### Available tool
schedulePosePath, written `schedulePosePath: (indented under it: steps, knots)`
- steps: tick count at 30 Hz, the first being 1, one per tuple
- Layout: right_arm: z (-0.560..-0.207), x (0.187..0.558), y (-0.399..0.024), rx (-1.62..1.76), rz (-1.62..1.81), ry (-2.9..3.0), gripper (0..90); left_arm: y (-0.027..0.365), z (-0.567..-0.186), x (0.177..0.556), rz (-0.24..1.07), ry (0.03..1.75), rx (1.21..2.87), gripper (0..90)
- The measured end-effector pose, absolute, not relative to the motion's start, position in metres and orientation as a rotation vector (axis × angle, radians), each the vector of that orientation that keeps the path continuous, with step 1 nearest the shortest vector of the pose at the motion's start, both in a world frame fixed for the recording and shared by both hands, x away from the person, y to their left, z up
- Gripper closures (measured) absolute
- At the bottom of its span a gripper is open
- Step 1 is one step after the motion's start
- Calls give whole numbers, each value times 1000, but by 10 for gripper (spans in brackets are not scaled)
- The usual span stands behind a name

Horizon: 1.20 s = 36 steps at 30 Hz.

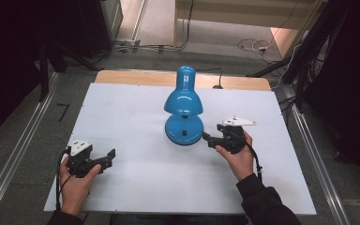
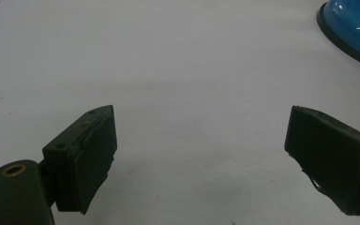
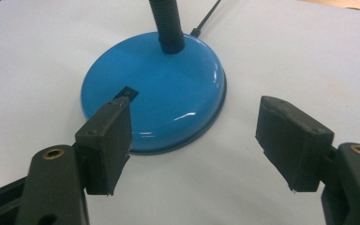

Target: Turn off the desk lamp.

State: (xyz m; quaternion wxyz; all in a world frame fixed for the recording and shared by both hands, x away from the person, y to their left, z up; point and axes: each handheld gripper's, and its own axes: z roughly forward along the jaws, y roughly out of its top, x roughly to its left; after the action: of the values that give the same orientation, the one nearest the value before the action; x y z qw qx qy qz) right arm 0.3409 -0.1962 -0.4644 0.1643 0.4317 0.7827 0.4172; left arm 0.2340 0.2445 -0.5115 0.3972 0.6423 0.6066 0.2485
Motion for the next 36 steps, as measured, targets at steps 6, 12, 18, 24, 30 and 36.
schedulePosePath:
  steps: [6, 12, 18, 24, 30, 36]
  knots:
    - [-464, 338, -205, 1235, 1179, 2217, 258, 245, -512, 234, 629, 1537, 1627, 101]
    - [-465, 334, -218, 1248, 1166, 2204, 258, 245, -512, 234, 629, 1537, 1626, 101]
    - [-467, 330, -235, 1267, 1158, 2179, 254, 244, -512, 234, 626, 1539, 1628, 101]
    - [-468, 325, -254, 1295, 1145, 2152, 253, 245, -513, 235, 623, 1543, 1628, 101]
    - [-470, 320, -272, 1327, 1134, 2119, 251, 245, -513, 235, 621, 1544, 1633, 101]
    - [-475, 313, -289, 1371, 1124, 2099, 250, 244, -513, 235, 619, 1546, 1633, 101]
